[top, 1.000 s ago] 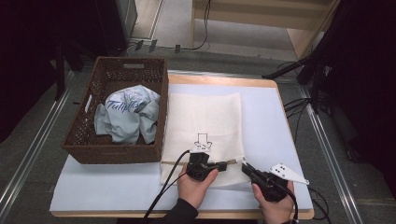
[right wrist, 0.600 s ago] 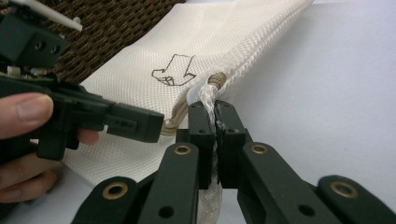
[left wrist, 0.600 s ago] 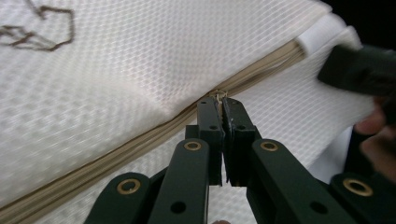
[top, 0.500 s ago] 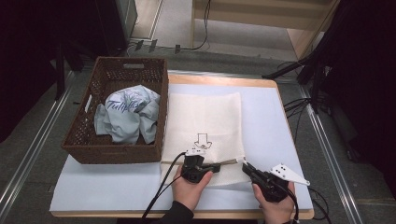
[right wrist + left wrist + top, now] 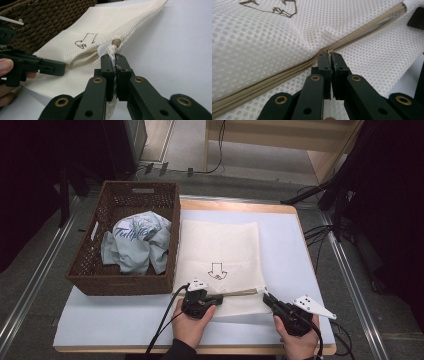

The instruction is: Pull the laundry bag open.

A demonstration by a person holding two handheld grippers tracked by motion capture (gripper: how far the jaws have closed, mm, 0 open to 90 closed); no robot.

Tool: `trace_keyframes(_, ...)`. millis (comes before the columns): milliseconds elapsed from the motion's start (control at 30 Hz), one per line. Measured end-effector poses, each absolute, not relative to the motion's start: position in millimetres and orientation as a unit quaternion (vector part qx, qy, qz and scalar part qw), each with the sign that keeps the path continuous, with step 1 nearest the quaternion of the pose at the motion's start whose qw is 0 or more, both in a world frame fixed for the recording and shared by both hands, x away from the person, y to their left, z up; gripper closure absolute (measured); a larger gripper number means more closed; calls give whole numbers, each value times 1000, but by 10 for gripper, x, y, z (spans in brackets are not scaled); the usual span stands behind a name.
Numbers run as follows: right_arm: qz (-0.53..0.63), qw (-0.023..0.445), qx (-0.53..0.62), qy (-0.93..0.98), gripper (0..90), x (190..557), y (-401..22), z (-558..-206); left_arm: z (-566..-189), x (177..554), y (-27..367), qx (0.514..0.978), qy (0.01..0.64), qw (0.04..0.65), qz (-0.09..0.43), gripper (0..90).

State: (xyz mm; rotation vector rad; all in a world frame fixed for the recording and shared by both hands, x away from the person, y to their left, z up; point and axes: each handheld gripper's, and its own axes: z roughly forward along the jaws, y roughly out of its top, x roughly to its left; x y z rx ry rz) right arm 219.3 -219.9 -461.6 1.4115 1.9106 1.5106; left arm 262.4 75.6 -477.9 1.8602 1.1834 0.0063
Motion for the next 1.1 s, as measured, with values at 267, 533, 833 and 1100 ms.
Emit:
trace_keyframes(267, 530, 164, 495, 669, 880, 2194, -2213, -4618, -4767, 2589, 835, 760, 475, 442, 24, 881)
trace_keyframes(533, 531, 166, 497, 666, 880, 2200, -2247, -4617, -4753, 2550, 954, 764, 475, 434, 44, 881)
trace_keyframes(833, 531, 165, 498, 666, 880, 2199, -2251, -4621, -4738, 2498, 1056, 770, 471, 425, 70, 881)
trace_keyframes(1100, 531, 170, 494, 667, 880, 2197, -2244, -4621, -4731, 2475, 1131, 773, 470, 418, 84, 881)
